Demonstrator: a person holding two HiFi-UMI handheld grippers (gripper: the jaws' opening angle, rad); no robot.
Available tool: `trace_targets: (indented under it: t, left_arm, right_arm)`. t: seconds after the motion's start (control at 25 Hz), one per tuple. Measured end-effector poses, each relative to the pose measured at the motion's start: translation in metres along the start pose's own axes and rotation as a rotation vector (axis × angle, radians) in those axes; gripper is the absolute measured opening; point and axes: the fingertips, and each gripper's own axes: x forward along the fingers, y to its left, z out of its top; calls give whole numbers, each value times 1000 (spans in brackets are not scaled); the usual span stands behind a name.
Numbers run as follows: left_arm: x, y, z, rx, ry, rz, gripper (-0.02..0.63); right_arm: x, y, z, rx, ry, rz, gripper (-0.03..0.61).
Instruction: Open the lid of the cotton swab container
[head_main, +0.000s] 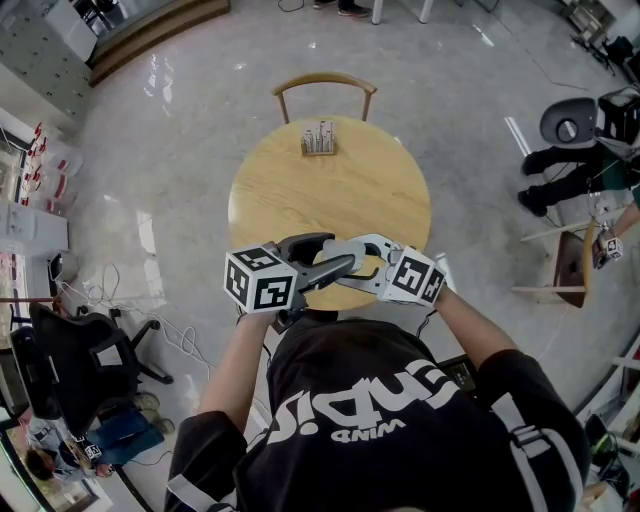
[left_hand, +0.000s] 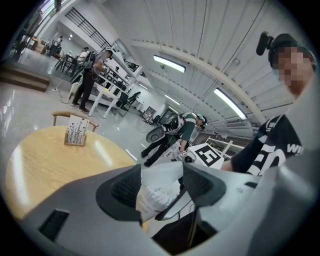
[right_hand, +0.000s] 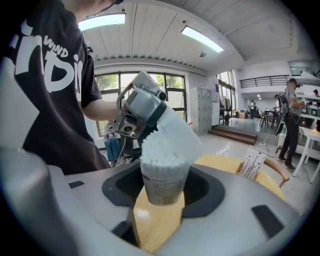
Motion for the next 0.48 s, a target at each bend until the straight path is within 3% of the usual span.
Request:
trace_targets:
  t: [0.48]
  left_arm:
    - [-10,7,3,2,-45,42,258]
  right_arm:
    - [-14,-9,-12,57,-2,-56,209]
